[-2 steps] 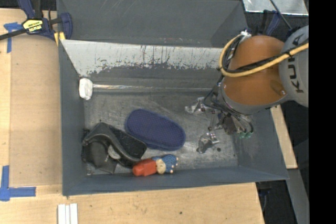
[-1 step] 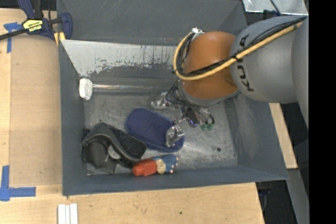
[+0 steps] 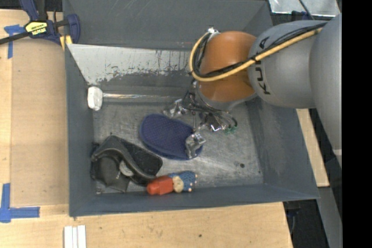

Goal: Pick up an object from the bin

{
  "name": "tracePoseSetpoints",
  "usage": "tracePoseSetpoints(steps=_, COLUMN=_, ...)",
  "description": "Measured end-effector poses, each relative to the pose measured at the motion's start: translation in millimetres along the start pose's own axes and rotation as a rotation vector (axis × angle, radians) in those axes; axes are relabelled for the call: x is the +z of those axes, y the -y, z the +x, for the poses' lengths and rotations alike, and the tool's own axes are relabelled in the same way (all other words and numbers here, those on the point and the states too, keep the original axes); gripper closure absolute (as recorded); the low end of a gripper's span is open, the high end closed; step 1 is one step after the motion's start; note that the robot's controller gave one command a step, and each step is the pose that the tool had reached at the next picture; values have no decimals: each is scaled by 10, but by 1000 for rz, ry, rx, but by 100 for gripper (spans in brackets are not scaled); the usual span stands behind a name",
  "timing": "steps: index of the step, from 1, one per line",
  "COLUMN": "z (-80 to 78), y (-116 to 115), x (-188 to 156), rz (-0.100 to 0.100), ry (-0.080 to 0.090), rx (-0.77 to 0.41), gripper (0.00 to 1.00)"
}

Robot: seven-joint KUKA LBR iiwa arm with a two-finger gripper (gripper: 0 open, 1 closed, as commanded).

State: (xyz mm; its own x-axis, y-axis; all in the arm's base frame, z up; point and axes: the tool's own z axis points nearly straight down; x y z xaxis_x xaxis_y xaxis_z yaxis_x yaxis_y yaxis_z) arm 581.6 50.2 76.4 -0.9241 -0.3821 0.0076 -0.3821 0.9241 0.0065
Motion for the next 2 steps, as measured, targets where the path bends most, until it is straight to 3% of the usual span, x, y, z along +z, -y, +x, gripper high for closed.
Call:
tracePoseSetpoints(steps=1, z=-9, y=6, x=-14, rz=3, ry=4, rx=-1, gripper=100)
tracePoseSetpoints(steps=2, z=-119, y=201, x=-1322, rz=11, ry=20, rx=-14, gripper=100)
